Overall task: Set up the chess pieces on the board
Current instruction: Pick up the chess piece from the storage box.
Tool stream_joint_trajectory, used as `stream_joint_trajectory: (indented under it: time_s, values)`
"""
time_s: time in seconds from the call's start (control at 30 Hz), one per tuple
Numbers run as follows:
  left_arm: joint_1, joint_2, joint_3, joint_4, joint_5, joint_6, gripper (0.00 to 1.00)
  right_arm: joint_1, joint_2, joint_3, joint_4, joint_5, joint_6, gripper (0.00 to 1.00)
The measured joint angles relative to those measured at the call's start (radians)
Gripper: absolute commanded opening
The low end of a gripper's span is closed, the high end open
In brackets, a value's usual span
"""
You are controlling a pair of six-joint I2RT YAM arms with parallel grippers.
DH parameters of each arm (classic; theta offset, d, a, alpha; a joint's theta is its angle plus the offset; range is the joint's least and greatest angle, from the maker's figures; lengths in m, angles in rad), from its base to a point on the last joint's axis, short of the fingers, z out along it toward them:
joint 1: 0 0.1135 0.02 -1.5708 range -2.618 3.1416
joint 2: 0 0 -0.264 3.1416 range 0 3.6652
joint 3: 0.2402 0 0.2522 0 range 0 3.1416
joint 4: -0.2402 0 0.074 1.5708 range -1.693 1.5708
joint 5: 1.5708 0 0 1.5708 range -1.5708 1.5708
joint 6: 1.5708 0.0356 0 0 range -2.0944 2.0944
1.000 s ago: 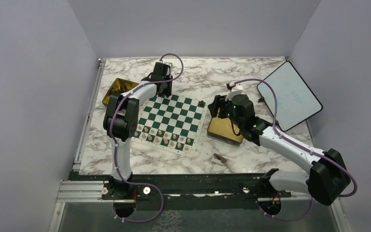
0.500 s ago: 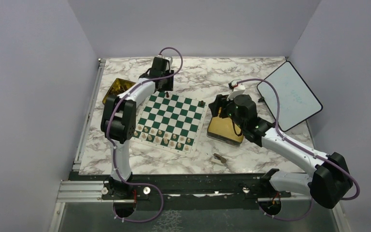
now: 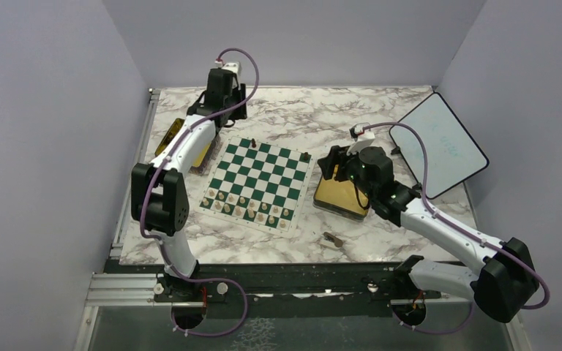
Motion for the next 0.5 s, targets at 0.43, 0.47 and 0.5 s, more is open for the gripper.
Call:
stream_joint_trajectory:
  time_s: [0.43,0.47,0.5]
  values:
    - [0.228,-0.052,-0.105,-0.006,-0.051,0.002,0.46,0.000,-0.008,-0.007,0.000,-0.042,0.000,0.65]
    - [0.237,-0.052,-0.109,-0.006,-0.051,0.002,0.46,0.000,-0.008,-0.008,0.000,-0.043,0.000,0.65]
    - [0.249,-0.052,-0.111,-0.006,-0.051,0.002,0.45,0.000,-0.009,-0.008,0.000,-0.043,0.000,0.65]
